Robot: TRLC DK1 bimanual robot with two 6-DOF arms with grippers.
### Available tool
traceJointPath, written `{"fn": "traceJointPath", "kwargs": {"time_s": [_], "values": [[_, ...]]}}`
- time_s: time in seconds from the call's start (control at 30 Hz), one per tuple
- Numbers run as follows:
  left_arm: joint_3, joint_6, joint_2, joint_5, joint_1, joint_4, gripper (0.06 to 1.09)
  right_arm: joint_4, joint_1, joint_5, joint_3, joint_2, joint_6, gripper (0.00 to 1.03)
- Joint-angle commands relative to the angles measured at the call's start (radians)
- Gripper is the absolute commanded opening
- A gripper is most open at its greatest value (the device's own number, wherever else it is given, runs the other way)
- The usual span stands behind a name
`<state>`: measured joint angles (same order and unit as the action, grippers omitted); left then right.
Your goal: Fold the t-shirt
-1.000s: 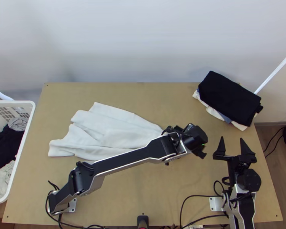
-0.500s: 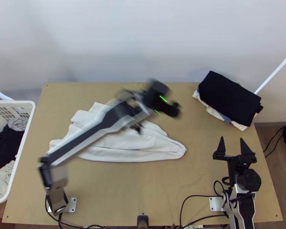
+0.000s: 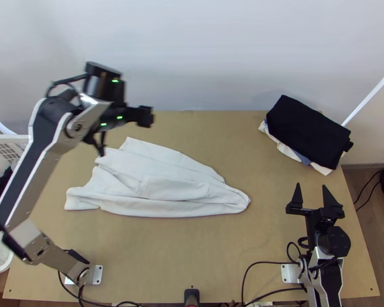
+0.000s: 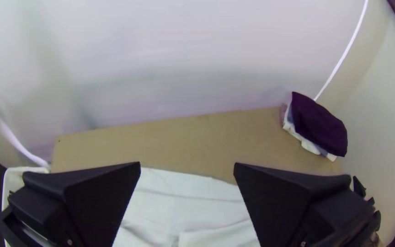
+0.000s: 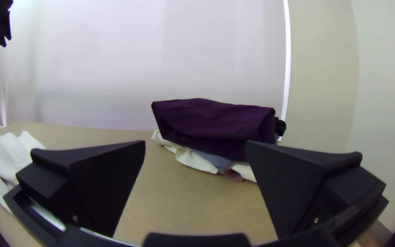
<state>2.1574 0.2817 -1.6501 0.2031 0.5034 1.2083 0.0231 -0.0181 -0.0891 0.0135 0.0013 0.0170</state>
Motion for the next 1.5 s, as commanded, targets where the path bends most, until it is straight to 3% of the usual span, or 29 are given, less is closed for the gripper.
{"fn": "traceJointPath", "kwargs": {"time_s": [0.0,0.13,0.33,0.47,0.67,0.83,1.0,1.2,1.47], "values": [[-0.085,-0.01,0.088,-0.027,-0.063,0.036,1.05,-0.014,-0.006,-0.003,-0.007,-0.004,0.02,0.98],[-0.229,0.005,0.193,-0.047,-0.149,0.04,1.05,-0.023,0.05,0.032,-0.007,-0.004,-0.032,0.98],[-0.423,0.001,0.308,-0.047,-0.29,0.034,1.05,-0.025,0.153,0.032,-0.007,-0.004,-0.031,0.98],[-0.473,-0.01,0.34,-0.057,-0.358,0.033,1.05,-0.034,0.205,0.058,-0.006,-0.004,-0.031,0.98],[-0.538,-0.053,0.378,-0.116,-0.445,-0.003,1.05,-0.029,0.172,0.058,-0.001,-0.006,-0.045,0.98],[-0.573,-0.064,0.4,-0.143,-0.468,-0.032,1.05,-0.081,0.268,0.058,0.095,0.009,0.003,0.98],[-0.631,-0.061,0.437,-0.176,-0.473,-0.087,1.05,-0.218,0.44,0.058,0.284,0.183,0.017,0.98],[-0.699,-0.041,0.483,-0.195,-0.473,-0.138,1.05,-0.281,0.618,0.057,0.433,0.342,0.02,0.98],[-0.777,-0.035,0.556,-0.199,-0.493,-0.165,1.05,-0.362,0.761,0.058,0.626,0.697,-0.072,0.98]]}}
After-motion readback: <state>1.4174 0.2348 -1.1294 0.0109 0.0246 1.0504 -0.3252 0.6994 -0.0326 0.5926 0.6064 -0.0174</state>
